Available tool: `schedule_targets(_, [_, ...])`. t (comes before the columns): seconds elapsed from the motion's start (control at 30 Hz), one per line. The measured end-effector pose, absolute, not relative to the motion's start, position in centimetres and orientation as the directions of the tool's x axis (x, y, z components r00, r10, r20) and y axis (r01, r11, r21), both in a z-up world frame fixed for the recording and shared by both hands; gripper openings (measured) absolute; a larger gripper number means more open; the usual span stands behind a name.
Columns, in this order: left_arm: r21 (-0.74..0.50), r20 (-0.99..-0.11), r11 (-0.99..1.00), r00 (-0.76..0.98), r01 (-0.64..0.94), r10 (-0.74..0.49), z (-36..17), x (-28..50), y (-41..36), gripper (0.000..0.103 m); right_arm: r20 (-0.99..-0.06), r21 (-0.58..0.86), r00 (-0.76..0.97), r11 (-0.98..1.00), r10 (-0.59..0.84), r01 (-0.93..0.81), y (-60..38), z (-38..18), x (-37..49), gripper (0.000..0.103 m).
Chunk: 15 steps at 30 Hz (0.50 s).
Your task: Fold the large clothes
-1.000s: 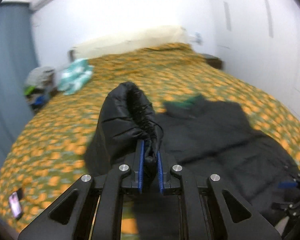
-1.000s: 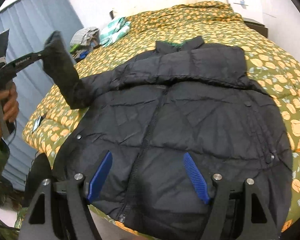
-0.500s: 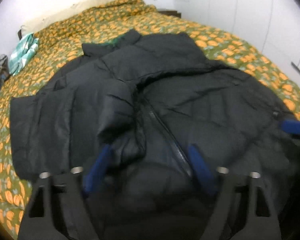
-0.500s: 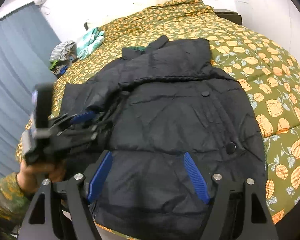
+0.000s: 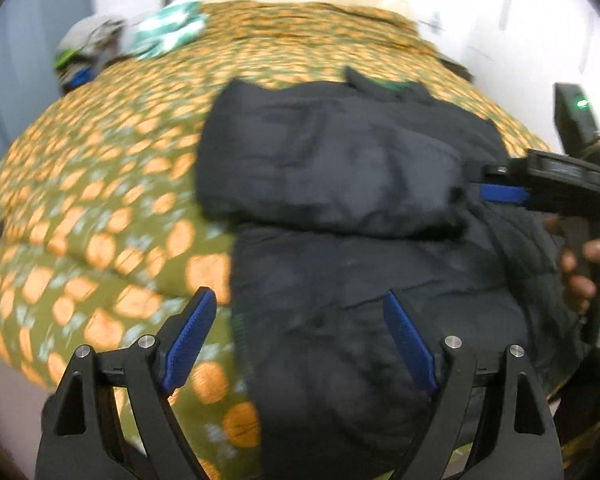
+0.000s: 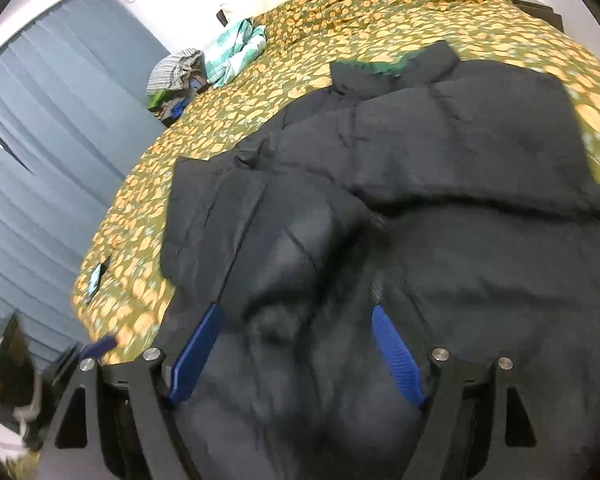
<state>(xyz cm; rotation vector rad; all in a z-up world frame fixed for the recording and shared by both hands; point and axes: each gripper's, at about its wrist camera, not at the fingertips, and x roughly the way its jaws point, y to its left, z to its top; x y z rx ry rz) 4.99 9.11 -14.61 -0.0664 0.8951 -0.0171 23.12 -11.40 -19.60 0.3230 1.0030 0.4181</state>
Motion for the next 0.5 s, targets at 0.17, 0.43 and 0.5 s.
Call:
schedule_targets(0.17, [-0.084,-0.789,0.994,0.614,-0.07,-0.024,-15.6,4.4,10.8,0.086,-0.778,0.425,0.459,0.897,0.43,-0.12,-9.5,-21.8,25.8,0.08])
schedule_targets(0.43, [-0.12,-0.794,0.988,0.607,-0.099,-0.036,-16.4,4.0,11.7,0.086,-0.744,0.342,0.539,0.918,0.396,-0.203,-7.4,-17.2,24.5,0.018])
schedule_targets(0.5, [-0.12,-0.789,0.987,0.614,-0.103,-0.032,-16.3,3.9,11.9,0.086,-0.709,0.322,0.571,0.91,0.414,-0.261,-6.5,-14.6,24.2,0.015])
